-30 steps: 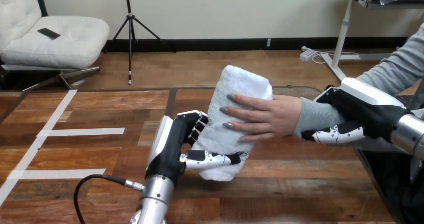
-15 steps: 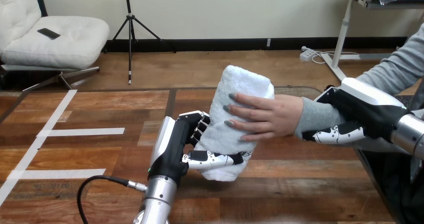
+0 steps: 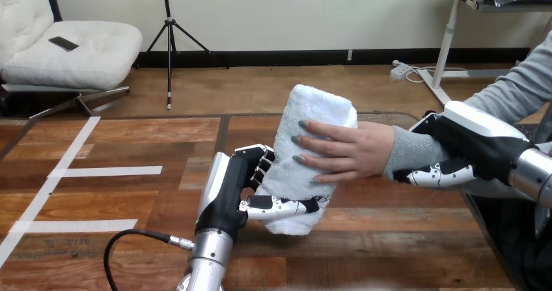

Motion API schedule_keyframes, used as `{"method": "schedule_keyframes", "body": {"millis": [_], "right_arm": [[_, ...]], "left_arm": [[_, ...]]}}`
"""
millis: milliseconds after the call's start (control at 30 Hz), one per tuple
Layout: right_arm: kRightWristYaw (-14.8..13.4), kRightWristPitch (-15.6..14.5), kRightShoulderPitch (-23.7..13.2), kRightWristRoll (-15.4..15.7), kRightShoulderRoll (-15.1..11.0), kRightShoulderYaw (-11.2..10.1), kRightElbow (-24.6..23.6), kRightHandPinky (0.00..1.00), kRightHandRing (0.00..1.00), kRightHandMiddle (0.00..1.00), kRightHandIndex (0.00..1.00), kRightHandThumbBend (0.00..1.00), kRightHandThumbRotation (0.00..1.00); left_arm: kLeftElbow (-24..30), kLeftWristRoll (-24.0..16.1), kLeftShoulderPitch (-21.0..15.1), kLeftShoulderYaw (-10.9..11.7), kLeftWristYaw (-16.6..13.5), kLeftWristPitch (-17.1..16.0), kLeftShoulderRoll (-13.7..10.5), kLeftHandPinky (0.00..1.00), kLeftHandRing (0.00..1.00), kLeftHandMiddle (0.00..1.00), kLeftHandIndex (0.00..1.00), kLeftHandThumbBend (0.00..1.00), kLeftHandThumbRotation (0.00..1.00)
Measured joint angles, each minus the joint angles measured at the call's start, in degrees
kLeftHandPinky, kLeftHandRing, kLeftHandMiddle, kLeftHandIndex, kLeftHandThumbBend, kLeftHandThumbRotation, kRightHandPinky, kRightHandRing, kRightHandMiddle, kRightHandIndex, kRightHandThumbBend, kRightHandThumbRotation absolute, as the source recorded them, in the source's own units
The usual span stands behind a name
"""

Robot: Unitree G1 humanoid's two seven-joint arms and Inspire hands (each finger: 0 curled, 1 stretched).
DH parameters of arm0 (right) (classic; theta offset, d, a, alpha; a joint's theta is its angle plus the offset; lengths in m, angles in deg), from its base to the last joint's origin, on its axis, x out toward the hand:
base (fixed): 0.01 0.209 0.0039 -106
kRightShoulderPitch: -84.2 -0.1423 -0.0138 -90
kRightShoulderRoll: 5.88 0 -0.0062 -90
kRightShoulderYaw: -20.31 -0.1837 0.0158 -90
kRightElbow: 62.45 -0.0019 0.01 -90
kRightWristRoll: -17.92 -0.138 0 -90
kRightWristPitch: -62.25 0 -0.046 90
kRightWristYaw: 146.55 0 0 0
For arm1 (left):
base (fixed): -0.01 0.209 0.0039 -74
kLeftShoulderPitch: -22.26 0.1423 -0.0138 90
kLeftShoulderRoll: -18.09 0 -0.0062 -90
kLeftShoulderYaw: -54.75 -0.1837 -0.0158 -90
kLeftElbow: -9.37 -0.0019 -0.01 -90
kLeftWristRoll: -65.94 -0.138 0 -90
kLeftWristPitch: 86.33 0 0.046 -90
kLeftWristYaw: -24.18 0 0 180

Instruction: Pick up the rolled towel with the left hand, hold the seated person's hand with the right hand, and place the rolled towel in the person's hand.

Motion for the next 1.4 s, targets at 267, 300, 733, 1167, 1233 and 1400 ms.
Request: {"method": "schedule_keyframes", "body": {"millis": [267,300,733,1167,1233,1400], "right_arm": [[0.0,-0.1,0.0,0.0,0.0,0.0,0.0,0.19,0.23,0.30,0.35,0.36,0.39],[0.0,-0.1,0.0,0.0,0.0,0.0,0.0,0.19,0.23,0.30,0.35,0.35,0.39],[0.0,0.0,0.0,0.0,0.0,0.0,0.0,0.18,0.22,0.30,0.34,0.34,0.31],[0.0,0.0,0.0,-0.5,0.0,-0.1,0.0,0.17,0.22,0.29,0.32,0.34,0.28],[0.0,0.0,0.0,-0.5,0.0,-0.1,0.0,0.17,0.22,0.29,0.32,0.33,0.28],[0.0,0.0,0.0,-0.5,0.0,-0.1,0.0,0.18,0.22,0.29,0.32,0.33,0.28]], "left_arm": [[0.0,0.0,0.0,-0.1,0.0,0.1,0.2,0.30,0.34,0.39,0.41,0.65,0.00],[0.0,0.0,0.0,-0.1,0.0,0.1,0.2,0.30,0.34,0.39,0.41,0.65,0.00],[0.0,0.0,-0.4,-0.2,0.0,0.1,0.2,0.30,0.35,0.39,0.41,0.66,0.00],[0.0,0.2,-0.8,-0.4,0.2,0.1,0.3,0.30,0.35,0.39,0.41,0.66,0.00],[0.0,0.2,-0.9,-0.4,0.2,0.1,0.3,0.30,0.35,0.39,0.41,0.66,0.00],[0.0,0.3,-1.1,-0.4,0.1,0.1,0.4,0.30,0.35,0.39,0.41,0.67,0.00]]}}
